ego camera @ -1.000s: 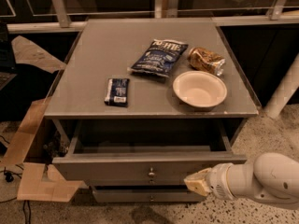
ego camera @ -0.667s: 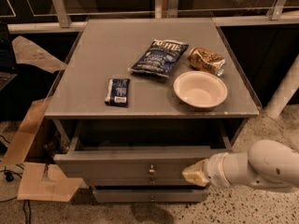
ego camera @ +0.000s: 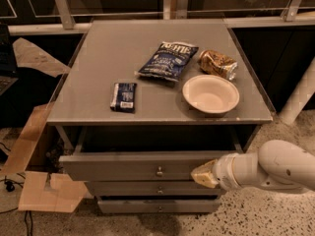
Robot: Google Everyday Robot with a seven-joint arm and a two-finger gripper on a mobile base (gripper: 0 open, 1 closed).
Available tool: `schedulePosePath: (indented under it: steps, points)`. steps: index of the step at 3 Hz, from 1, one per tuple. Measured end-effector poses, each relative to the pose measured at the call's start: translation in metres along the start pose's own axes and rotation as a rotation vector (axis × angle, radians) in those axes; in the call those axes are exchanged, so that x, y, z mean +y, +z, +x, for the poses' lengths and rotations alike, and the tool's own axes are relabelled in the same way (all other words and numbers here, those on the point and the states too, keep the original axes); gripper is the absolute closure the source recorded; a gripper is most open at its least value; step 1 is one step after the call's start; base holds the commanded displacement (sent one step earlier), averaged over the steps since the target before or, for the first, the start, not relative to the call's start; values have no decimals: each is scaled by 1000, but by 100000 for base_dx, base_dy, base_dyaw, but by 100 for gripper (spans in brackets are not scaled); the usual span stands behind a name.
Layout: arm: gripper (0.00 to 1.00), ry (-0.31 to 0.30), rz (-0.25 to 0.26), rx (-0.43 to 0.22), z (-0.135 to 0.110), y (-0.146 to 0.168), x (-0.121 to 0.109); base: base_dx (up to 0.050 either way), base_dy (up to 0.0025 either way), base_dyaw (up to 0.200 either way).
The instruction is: Close top drawer
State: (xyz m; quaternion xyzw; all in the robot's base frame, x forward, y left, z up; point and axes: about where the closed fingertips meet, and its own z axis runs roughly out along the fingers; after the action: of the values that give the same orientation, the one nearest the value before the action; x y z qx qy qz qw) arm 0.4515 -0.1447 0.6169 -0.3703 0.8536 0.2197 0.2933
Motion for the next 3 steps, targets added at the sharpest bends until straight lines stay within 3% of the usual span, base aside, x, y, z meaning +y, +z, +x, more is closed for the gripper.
schedulePosePath:
  steps: [3]
  points:
    - [100,-31,12,0,-11,7,-11,0,0,0]
